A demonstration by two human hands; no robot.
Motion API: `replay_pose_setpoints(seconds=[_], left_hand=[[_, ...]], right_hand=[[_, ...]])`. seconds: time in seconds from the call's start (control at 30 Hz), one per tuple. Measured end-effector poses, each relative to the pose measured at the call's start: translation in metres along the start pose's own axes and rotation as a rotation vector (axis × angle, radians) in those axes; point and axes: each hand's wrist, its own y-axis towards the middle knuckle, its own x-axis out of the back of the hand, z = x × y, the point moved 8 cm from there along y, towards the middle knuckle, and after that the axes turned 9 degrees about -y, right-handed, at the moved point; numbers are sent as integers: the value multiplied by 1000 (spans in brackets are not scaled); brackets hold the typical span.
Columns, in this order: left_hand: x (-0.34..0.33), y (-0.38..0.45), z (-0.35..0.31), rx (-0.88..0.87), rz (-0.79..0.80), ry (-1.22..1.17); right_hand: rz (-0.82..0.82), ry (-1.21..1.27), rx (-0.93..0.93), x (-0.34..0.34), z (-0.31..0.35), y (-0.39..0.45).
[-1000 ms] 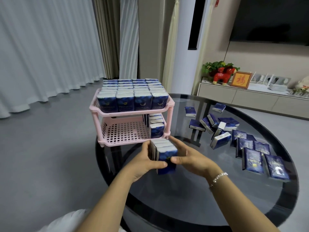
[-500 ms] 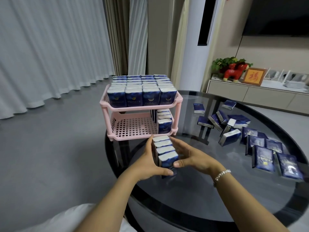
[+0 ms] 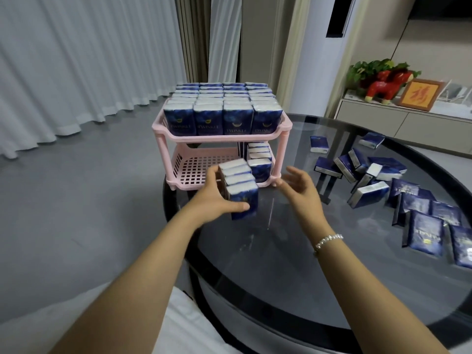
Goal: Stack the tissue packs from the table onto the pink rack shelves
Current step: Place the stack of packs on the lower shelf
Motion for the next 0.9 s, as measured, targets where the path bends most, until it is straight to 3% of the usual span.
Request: replay_pose_setpoints(seconds=[0.4, 0.9], left_hand=[[48, 69, 2, 63, -232, 161], [33, 123, 9, 62, -81, 249]], right_hand=[[-205, -141, -19, -29, -29, 42], [-243, -179, 9, -26, -33, 47]])
